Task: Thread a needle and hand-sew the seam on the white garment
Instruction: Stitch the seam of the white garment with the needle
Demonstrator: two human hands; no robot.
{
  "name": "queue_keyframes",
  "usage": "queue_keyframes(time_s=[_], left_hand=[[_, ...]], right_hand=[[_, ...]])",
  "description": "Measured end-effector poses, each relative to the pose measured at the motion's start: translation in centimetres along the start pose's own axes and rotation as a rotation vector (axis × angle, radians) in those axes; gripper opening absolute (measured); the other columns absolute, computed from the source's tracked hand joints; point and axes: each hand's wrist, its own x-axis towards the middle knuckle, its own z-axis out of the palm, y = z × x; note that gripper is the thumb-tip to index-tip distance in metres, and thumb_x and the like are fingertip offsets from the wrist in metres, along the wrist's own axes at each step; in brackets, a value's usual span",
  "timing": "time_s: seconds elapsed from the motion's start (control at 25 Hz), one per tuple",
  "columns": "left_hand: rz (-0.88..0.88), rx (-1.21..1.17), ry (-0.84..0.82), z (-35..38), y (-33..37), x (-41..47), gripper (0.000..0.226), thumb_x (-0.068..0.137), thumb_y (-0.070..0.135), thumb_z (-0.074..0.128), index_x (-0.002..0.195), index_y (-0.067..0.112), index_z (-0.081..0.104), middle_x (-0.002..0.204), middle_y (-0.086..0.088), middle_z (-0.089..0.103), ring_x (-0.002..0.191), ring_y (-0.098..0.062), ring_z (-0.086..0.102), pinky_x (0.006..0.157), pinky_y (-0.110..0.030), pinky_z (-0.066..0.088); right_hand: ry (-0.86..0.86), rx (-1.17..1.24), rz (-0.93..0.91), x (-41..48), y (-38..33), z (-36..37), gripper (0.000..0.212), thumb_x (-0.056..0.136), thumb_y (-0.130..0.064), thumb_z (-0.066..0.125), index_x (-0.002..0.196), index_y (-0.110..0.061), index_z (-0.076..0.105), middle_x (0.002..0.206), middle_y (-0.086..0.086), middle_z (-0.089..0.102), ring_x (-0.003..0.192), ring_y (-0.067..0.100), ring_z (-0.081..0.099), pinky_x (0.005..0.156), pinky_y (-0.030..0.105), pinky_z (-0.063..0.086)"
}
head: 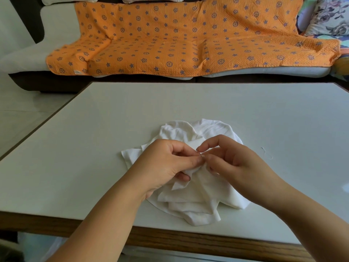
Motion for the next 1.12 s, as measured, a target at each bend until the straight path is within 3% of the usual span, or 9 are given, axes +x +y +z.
queue_keyframes(time_s=[0.12,0.28,0.36,0.48,0.56,0.68,0.8,0.92,1.12], left_hand=[[-0.005,0.024,0.003,0.0,0.0,0.0,0.009,0.079,0.023,0.079,0.084,0.015,0.079,0.08,0.0,0.076,0.069,-0.015,0.068,0.065,-0.021,0.057],[-0.003,0.023,0.028,-0.1,0.0,0.0,0.006,0.079,0.022,0.079,0.083,0.018,0.079,0.08,0.001,0.076,0.062,-0.016,0.065,0.064,-0.023,0.056],[-0.008,0.023,0.045,-0.5,0.1,0.0,0.004,0.08,0.021,0.079,0.083,0.019,0.08,0.081,0.003,0.076,0.06,-0.016,0.064,0.064,-0.024,0.056],[-0.012,-0.006,0.062,-1.0,0.3,-0.1,0.007,0.083,0.016,0.076,0.088,0.017,0.08,0.084,0.005,0.077,0.054,-0.009,0.063,0.06,-0.022,0.055],[-0.012,-0.026,0.065,-1.2,0.4,-0.1,0.008,0.084,0.013,0.075,0.09,0.015,0.08,0.085,0.004,0.077,0.052,-0.008,0.062,0.058,-0.021,0.054],[-0.01,-0.028,0.067,-1.3,0.4,0.0,0.008,0.084,0.012,0.074,0.089,0.013,0.079,0.083,0.003,0.076,0.051,-0.005,0.061,0.057,-0.021,0.054],[-0.014,-0.038,0.067,-1.3,0.4,0.0,0.007,0.084,0.012,0.074,0.089,0.012,0.079,0.08,0.003,0.076,0.051,-0.002,0.061,0.054,-0.021,0.053],[-0.029,-0.047,0.053,-1.4,0.4,0.0,0.007,0.084,0.012,0.074,0.088,0.011,0.079,0.079,0.001,0.075,0.052,-0.002,0.062,0.053,-0.021,0.053],[-0.043,-0.017,0.033,-1.9,0.3,0.0,0.006,0.083,0.013,0.074,0.086,0.012,0.079,0.08,-0.001,0.075,0.06,-0.004,0.064,0.054,-0.022,0.052]], right_hand=[[0.057,-0.048,-0.027,0.1,0.0,0.4,0.007,0.093,-0.021,0.062,0.091,-0.028,0.065,0.08,-0.017,0.073,0.067,-0.004,0.062,0.063,0.008,0.043],[0.301,0.028,-0.01,0.8,0.5,0.2,0.008,0.093,-0.026,0.06,0.092,-0.023,0.067,0.095,-0.011,0.072,0.083,0.004,0.066,0.072,0.017,0.05],[0.374,0.239,0.034,1.2,0.2,-0.5,0.015,0.099,-0.022,0.052,0.089,-0.014,0.06,0.095,-0.001,0.074,0.075,0.015,0.066,0.067,0.028,0.051],[0.315,0.79,0.142,1.5,-0.7,-1.7,0.021,0.103,-0.012,0.039,0.086,-0.01,0.05,0.078,0.01,0.072,0.052,0.017,0.059,0.047,0.023,0.045],[0.276,0.999,0.233,1.6,-0.8,-2.4,0.023,0.103,-0.01,0.037,0.083,-0.009,0.05,0.069,0.008,0.065,0.051,0.014,0.06,0.043,0.02,0.046],[0.239,1.187,0.311,2.0,-0.2,-2.8,0.022,0.101,-0.007,0.04,0.082,-0.008,0.05,0.068,0.005,0.058,0.06,0.015,0.067,0.051,0.02,0.054],[0.281,1.317,0.292,2.4,0.3,-2.9,0.018,0.098,-0.001,0.042,0.084,-0.008,0.051,0.076,0.011,0.059,0.079,0.025,0.073,0.073,0.031,0.061],[0.368,1.24,0.224,2.7,1.1,-3.1,0.022,0.097,0.003,0.041,0.08,-0.007,0.052,0.079,0.016,0.062,0.098,0.033,0.071,0.087,0.039,0.057],[0.67,0.692,0.144,3.1,2.1,-3.3,0.013,0.098,0.0,0.044,0.095,-0.012,0.05,0.084,0.012,0.071,0.101,0.024,0.071,0.098,0.038,0.052]])
